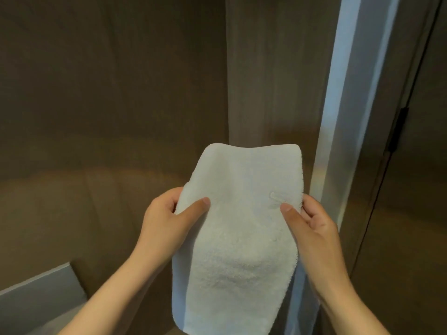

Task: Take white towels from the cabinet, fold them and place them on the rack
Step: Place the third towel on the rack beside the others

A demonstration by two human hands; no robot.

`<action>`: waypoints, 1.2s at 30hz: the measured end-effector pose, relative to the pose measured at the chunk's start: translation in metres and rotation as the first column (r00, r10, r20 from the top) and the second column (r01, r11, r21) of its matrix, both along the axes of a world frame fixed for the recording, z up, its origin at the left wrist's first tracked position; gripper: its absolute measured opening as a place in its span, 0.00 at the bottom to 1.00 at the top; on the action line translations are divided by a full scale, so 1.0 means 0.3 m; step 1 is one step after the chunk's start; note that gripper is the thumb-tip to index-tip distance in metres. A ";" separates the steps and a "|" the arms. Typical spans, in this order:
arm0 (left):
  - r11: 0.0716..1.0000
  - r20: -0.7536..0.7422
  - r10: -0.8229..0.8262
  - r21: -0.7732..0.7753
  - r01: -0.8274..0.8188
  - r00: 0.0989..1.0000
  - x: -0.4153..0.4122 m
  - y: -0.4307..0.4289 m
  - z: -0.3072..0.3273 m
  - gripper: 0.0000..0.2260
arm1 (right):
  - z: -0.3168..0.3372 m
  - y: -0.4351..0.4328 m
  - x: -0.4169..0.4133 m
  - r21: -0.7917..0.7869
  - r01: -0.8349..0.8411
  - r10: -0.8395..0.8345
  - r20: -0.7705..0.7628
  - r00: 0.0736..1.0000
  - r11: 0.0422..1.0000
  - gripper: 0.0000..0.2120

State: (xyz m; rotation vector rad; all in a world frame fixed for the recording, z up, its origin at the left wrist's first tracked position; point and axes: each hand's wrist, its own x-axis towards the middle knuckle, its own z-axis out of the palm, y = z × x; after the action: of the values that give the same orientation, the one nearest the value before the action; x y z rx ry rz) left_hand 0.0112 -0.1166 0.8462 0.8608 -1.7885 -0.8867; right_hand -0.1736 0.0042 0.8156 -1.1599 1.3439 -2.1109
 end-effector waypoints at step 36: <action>0.644 -0.366 0.422 -0.523 -0.558 0.829 0.698 0.221 0.905 0.10 | 1.063 -0.340 0.535 -0.623 -0.302 -0.164 -0.577 0.800 0.721 0.05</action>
State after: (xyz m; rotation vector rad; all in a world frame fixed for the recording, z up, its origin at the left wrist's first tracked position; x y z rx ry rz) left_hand 0.2205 -0.0504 1.1177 0.7228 -1.3938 -0.0016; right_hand -0.0130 -0.0976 1.1346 -2.3156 0.6149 -2.3511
